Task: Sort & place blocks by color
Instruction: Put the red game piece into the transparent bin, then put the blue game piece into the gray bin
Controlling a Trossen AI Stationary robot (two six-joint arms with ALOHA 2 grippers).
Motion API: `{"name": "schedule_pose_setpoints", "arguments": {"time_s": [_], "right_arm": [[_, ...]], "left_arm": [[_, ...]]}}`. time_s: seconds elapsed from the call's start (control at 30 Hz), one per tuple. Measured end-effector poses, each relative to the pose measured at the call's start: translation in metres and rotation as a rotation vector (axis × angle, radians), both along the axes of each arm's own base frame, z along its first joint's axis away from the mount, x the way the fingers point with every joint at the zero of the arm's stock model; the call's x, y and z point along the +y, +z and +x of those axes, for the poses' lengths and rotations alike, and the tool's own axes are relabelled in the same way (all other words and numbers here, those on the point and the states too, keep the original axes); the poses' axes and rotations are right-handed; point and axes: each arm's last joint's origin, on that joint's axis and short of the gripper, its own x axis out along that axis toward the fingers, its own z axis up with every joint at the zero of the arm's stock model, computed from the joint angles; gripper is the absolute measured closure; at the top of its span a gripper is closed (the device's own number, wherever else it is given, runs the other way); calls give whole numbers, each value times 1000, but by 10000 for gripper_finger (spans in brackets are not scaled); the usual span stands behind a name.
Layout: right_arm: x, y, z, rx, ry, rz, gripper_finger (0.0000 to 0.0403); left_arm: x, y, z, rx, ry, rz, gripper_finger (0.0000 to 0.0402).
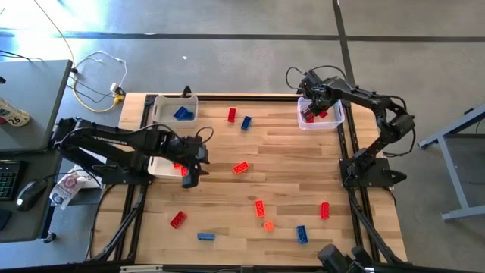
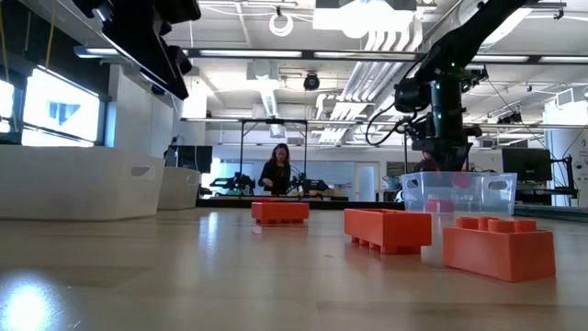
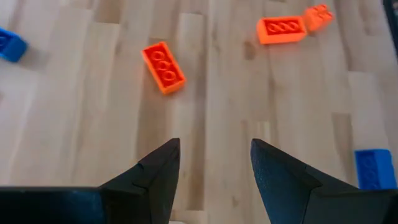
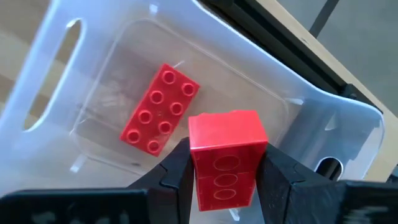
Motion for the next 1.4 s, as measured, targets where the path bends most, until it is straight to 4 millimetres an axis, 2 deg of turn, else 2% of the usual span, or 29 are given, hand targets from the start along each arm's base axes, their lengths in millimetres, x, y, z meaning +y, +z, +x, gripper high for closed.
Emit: {"name": "schedule_pose_setpoints", "arguments": {"time_s": [0.07, 0.37, 0.77, 0.93, 1.03, 1.23, 1.4], "right_arm": [[-2, 0, -3, -2, -15, -1, 295], [-6, 0, -7, -57, -81, 12, 244], [-7, 1, -7, -79, -150, 1, 199], [-5, 16, -5, -103, -216, 36, 197], [-1, 32, -1, -139, -214, 5, 197], [19, 64, 11, -252, -189, -79, 197], [41, 80, 19, -331, -171, -114, 196]], "left_arm": [[-7, 0, 0, 0, -31, 0, 218], [-37, 0, -2, 1, -147, -16, 218], [-63, 0, -6, 18, -84, -143, 218], [-70, 0, -8, 27, -57, -187, 218], [-75, 0, -10, 33, -45, -213, 218], [-86, 11, -11, 8, -75, -239, 218], [-95, 22, -12, -21, -66, -223, 218]]}}
